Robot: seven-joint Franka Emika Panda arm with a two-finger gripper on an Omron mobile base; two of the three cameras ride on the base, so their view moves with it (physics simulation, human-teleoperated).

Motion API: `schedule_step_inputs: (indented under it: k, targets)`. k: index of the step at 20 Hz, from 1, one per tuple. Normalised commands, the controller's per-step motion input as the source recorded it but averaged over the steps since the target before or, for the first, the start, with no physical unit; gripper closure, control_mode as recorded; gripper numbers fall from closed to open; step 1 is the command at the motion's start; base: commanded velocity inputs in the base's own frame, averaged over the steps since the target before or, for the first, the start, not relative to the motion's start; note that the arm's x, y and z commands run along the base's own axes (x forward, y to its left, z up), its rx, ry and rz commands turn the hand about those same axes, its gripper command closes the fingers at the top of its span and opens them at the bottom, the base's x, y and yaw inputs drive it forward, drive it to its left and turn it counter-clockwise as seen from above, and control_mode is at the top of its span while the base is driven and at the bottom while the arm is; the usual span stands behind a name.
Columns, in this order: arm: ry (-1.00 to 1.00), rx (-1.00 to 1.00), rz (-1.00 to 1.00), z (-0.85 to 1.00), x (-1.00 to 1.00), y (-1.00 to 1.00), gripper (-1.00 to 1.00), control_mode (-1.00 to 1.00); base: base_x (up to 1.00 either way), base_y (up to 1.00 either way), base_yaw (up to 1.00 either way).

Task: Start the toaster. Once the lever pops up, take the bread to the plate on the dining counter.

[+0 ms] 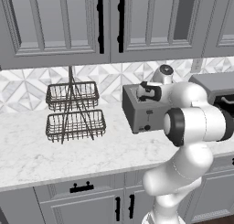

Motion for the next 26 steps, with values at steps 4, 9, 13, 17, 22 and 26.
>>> schedule_step_inputs:
  k: [4,9,13,17,22,26]
  targets:
    - [0.0,0.0,0.0,-0.14,0.0,0.0,1.0,-1.0,0.0,0.0,0.0]
    - [0.0,0.01,-0.01,-0.05,0.0,-0.02,1.0,-1.0,0.0,0.0,0.0]
    - [-0.01,0.08,-0.02,0.12,0.0,-0.11,1.0,-1.0,0.0,0.0,0.0]
    - [-0.11,0.21,-0.01,0.49,0.0,-0.34,1.0,-1.0,0.0,0.0,0.0]
    - [-0.23,0.28,0.0,0.46,-0.08,-0.5,1.0,-1.0,0.0,0.0,0.0]
    - [-0.29,0.23,0.0,0.46,-0.57,-0.42,1.0,-1.0,0.0,0.0,0.0]
